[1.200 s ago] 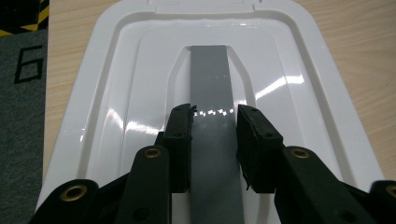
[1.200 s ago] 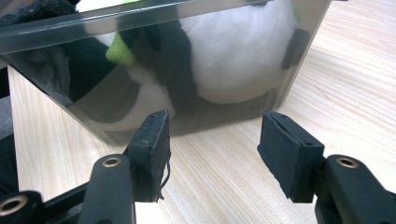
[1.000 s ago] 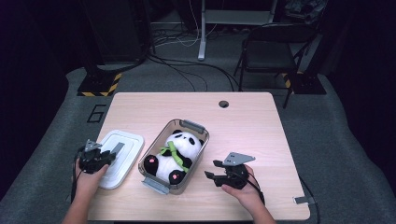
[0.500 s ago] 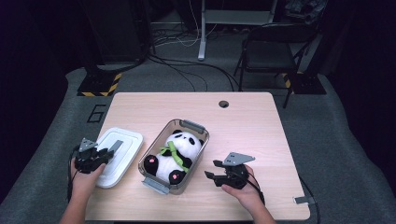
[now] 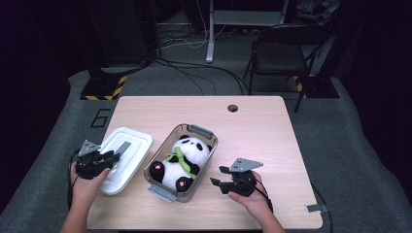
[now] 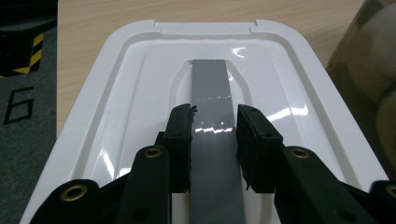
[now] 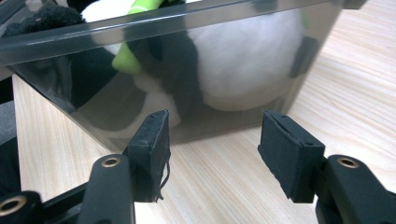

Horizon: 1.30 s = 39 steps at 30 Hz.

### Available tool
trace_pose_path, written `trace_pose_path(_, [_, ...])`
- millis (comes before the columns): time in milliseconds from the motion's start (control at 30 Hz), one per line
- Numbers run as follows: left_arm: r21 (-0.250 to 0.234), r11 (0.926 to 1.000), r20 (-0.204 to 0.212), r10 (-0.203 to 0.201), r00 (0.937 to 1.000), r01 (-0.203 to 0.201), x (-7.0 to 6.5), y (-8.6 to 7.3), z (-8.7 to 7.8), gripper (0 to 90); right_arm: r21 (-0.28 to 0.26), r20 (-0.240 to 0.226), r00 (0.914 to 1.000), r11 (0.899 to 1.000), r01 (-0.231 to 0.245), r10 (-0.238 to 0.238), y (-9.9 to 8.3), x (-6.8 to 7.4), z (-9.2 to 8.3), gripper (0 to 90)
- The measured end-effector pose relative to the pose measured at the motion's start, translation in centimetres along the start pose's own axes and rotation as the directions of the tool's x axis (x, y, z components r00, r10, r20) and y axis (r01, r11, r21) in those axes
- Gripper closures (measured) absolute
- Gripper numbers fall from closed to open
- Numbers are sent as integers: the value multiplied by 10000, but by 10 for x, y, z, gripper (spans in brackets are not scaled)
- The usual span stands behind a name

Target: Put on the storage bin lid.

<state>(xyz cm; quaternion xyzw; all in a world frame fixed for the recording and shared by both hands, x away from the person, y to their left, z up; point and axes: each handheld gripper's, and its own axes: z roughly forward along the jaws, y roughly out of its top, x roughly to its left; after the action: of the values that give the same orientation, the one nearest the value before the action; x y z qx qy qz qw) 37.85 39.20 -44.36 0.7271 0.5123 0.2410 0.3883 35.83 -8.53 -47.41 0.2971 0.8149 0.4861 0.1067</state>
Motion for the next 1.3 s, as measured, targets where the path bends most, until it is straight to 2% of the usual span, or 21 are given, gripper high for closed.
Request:
trace_pose_path(133, [-121, 9999, 166, 56, 9998, -54, -5, 6, -6, 668, 115, -128, 9998, 9998, 146, -145, 2, 5, 8, 412])
trace_pose_path(333, [-279, 9996, 360, 93, 9993, -83, -10, 12, -17, 669, 7, -517, 9984, 9997, 241, -241, 9, 15, 18, 395])
trace_pose_path(467, [-478, 9989, 588, 36, 9983, -8, -13, 16, -24, 668, -97, -669, 9973, 9995, 309, -315, 12, 17, 22, 393])
trace_pose_path(833, [-742, 9967, 764, 371, 9964, -314, -27, 26, -42, 668, -85, -939, 9949, 9993, 351, -357, 16, 19, 28, 391])
trace_pose_path(867, [-651, 9972, 832, 434, 9956, -380, -28, 28, -44, 668, -77, -984, 9946, 9994, 325, -331, 17, 20, 29, 390])
trace_pose_path(1067, [-819, 9947, 1188, 725, 9903, -629, -42, 39, -48, 668, -71, -866, 9951, 9989, 471, -476, 22, 24, 36, 391])
trace_pose_path(1133, [-936, 9927, 1231, 874, 9885, -761, -48, 44, -48, 668, -157, -861, 9950, 9987, 492, -504, 23, 25, 38, 390])
trace_pose_path(1300, [-831, 9921, 1392, 1050, 9847, -940, -59, 50, -41, 668, -195, -1017, 9934, 9985, 508, -525, 25, 26, 42, 390])
